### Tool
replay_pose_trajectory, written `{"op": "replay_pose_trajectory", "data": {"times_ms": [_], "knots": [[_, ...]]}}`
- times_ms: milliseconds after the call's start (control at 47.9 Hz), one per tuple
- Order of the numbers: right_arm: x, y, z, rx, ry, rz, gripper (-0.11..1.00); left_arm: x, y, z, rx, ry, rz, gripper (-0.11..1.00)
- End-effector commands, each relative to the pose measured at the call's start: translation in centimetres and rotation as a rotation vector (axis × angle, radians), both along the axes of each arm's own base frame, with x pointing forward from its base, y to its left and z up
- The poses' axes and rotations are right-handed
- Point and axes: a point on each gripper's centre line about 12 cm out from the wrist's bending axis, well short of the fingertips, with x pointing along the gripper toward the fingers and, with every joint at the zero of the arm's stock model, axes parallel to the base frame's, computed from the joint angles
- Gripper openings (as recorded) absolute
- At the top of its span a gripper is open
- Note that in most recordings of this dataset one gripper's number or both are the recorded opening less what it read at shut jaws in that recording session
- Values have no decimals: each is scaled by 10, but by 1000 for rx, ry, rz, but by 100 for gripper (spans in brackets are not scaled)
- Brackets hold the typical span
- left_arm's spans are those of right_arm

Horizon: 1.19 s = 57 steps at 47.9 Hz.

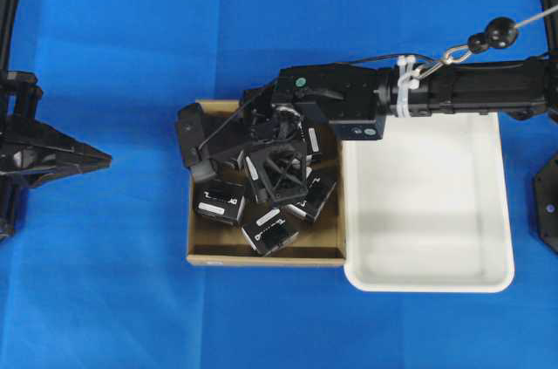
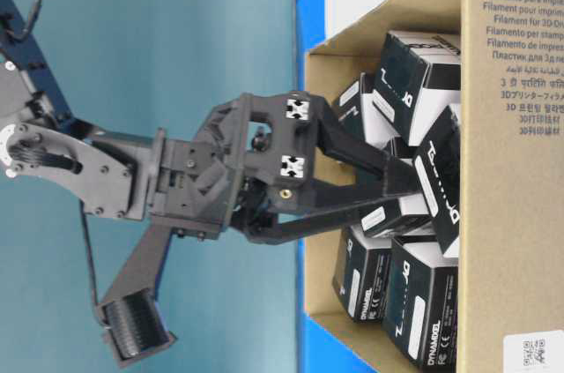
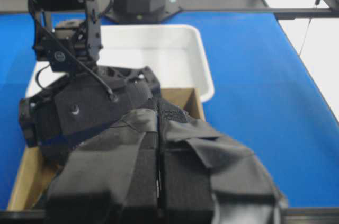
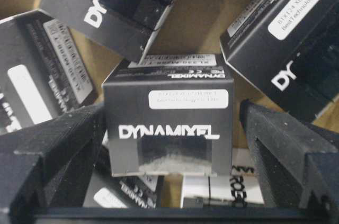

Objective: Pick a box that is randomly placed inside the cardboard box.
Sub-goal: 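Lower the open right gripper around a black DYNAMIXEL box, then close the right gripper on the DYNAMIXEL box and lift it, then carry the held box right and hold it above the white tray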

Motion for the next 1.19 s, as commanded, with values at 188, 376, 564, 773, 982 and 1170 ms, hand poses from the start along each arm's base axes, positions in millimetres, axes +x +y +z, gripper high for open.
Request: {"op": "replay_pose_trajectory", "data": {"times_ms": [188,376,564,773,982,1170], "knots": [[-1,-2,-9,-6,5,3,100,3,-1,9,-1,-21,-3,-6],[0,-2,-10,-7,1,0,100,3,-1,10,-1,-23,-3,-6],[-1,-1,-8,-5,2,-5,95,3,-1,10,-1,-21,-3,-6],[-1,2,9,3,-8,-15,71,3,-1,10,-1,-25,-3,-6],[-6,0,50,12,-41,-54,71,3,-1,10,0,-23,-3,-6],[-14,-5,93,24,-41,-80,71,3,-1,10,-1,-25,-3,-6]]}}
